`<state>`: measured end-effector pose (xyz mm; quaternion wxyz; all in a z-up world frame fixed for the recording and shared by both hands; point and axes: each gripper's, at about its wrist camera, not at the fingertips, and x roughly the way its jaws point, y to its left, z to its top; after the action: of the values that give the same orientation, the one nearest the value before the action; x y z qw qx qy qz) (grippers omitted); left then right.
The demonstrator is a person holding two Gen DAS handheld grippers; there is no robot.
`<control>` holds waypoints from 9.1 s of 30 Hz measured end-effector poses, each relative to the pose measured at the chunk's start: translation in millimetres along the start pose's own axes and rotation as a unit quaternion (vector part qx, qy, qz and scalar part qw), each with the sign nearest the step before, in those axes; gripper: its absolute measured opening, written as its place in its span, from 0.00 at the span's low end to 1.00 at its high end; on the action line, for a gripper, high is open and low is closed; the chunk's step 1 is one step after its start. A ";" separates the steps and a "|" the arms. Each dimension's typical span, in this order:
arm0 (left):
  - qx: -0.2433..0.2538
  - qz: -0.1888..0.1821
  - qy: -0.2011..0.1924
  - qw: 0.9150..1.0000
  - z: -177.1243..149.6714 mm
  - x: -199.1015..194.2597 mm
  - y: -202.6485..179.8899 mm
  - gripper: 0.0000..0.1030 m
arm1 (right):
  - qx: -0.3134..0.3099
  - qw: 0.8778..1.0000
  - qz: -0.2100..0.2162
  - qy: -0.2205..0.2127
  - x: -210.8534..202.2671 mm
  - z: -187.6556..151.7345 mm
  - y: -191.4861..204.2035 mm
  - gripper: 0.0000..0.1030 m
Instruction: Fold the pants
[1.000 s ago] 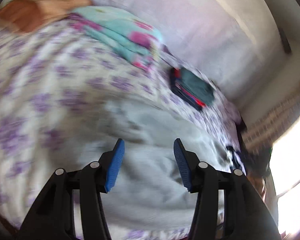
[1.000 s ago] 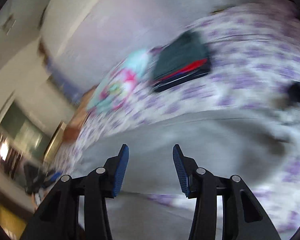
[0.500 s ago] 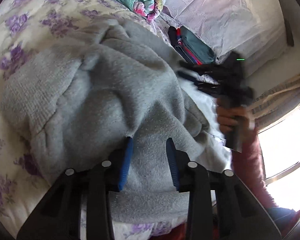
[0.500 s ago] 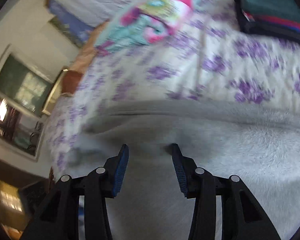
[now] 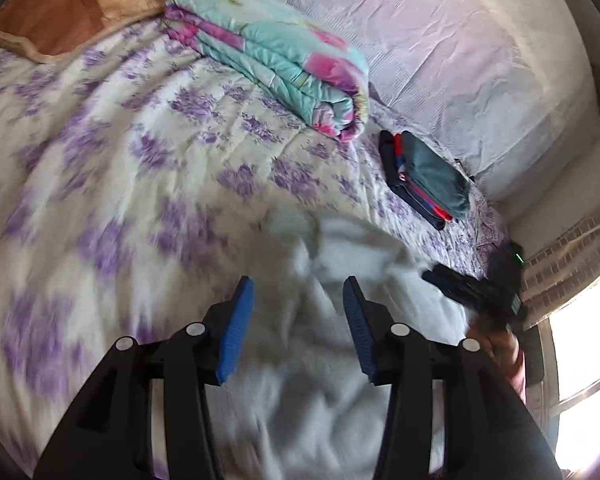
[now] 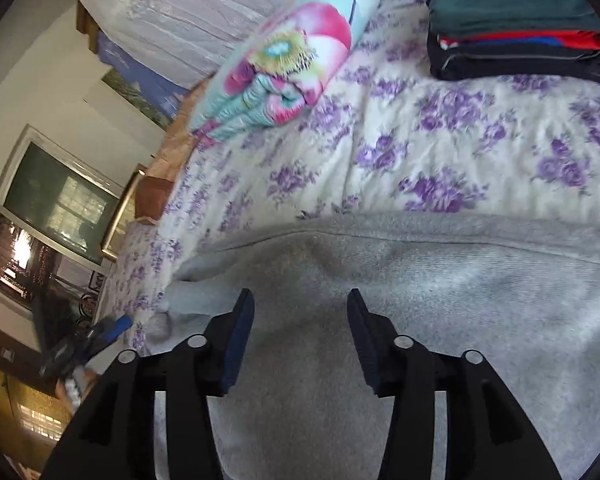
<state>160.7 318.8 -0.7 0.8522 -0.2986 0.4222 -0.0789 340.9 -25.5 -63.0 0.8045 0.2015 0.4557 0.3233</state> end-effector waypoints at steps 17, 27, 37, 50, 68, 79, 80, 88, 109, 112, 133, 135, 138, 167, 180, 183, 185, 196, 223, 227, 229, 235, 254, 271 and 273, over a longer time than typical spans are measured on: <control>-0.020 -0.063 0.093 0.993 51.3 116.9 27.8 0.46 | -0.005 0.997 0.065 -0.047 17.1 -16.2 -52.1 0.63; 0.018 -0.125 0.099 0.987 42.0 118.7 25.9 0.41 | -0.027 0.997 0.065 -0.042 20.6 -18.7 -45.3 0.74; 0.050 -0.110 0.051 0.991 43.5 101.0 17.3 0.19 | -0.075 0.995 0.066 -0.007 30.5 -17.1 -28.9 0.97; 0.016 -0.123 0.056 0.991 48.3 106.0 29.7 0.17 | -0.087 0.987 0.134 0.018 -19.4 -62.8 32.2 0.97; -0.084 -0.072 0.038 0.993 -55.3 -25.7 92.6 0.34 | -0.149 0.976 0.080 0.133 69.0 -108.2 76.7 0.97; -0.105 -0.105 0.026 0.989 -108.2 -18.1 66.7 0.35 | -0.150 0.975 0.101 0.128 66.6 -105.9 73.9 0.97; -0.112 -0.130 0.029 0.985 -108.9 -17.1 65.5 0.35 | -0.151 0.975 0.100 0.128 66.9 -106.2 74.3 0.97; -0.124 -0.125 0.018 0.984 -111.2 -10.3 57.5 0.31 | -0.159 0.975 0.098 0.124 67.7 -108.1 76.4 0.97; -0.068 -0.089 -0.046 0.993 -114.1 -78.4 31.6 0.05 | -0.088 0.969 0.207 0.101 30.2 -86.4 88.9 0.97; -0.025 -0.086 -0.013 0.996 -105.1 -50.3 -1.3 0.13 | -0.073 0.967 0.217 0.112 52.5 -79.5 99.0 0.97; -0.012 -0.086 0.061 0.994 -78.3 27.3 -41.1 0.25 | -0.104 0.991 0.079 0.004 -59.7 -98.1 46.7 0.97; -0.035 -0.050 0.088 0.994 -75.5 57.2 -27.0 0.20 | -0.087 0.994 0.067 -0.014 -72.2 -98.9 27.1 0.97; -0.072 -0.068 0.100 0.990 -80.8 65.6 -1.8 0.02 | -0.052 0.997 0.053 -0.028 -82.9 -101.9 -1.6 0.97; 0.038 0.022 0.023 0.999 17.8 55.3 3.1 0.77 | -0.159 0.986 -0.026 -0.037 -90.3 -32.4 -14.6 0.97; 0.031 -0.060 0.062 0.996 31.3 102.2 21.8 0.58 | -0.255 0.965 -0.061 0.009 -27.2 25.0 -18.3 0.96; 0.036 -0.074 0.064 0.995 31.5 105.7 22.9 0.48 | -0.311 0.947 -0.072 0.025 -15.9 29.4 -13.2 0.90; 0.039 -0.077 0.063 0.994 31.8 105.9 23.5 0.45 | -0.337 0.938 -0.069 0.046 -7.3 33.8 -12.7 0.85; 0.043 -0.079 0.060 0.994 31.6 104.5 28.0 0.35 | -0.344 0.927 -0.067 0.135 35.7 49.3 -39.7 0.66; 0.062 -0.092 0.000 0.994 36.7 54.0 1.8 0.15 | -0.321 0.942 -0.093 0.038 -49.3 7.3 32.7 0.14; 0.066 -0.097 -0.015 0.993 30.7 35.1 -3.6 0.15 | -0.337 0.938 -0.086 0.017 -74.0 -16.3 53.7 0.14; 0.068 -0.100 -0.023 0.992 26.1 26.0 -5.8 0.15 | -0.347 0.933 -0.090 0.009 -81.7 -29.8 61.8 0.14; 0.069 -0.112 -0.040 0.991 9.6 2.1 -8.7 0.15 | -0.345 0.934 -0.089 -0.011 -98.6 -59.6 74.0 0.14; 0.047 -0.121 -0.048 0.990 -45.8 -43.9 6.9 0.17 | -0.375 0.923 -0.082 -0.010 -105.0 -164.8 90.8 0.14; 0.059 -0.081 -0.044 0.994 -30.5 -57.3 -23.0 0.51 | -0.361 0.930 -0.073 0.006 -92.5 -196.4 78.2 0.14; 0.075 -0.071 -0.034 0.994 -26.1 -53.2 -33.6 0.51 | -0.359 0.931 -0.072 0.008 -91.3 -197.3 76.7 0.14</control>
<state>111.1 300.6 42.3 0.8781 -0.2658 0.3641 -0.1600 110.4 -29.5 -59.8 0.8405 -0.1366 0.3290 0.4081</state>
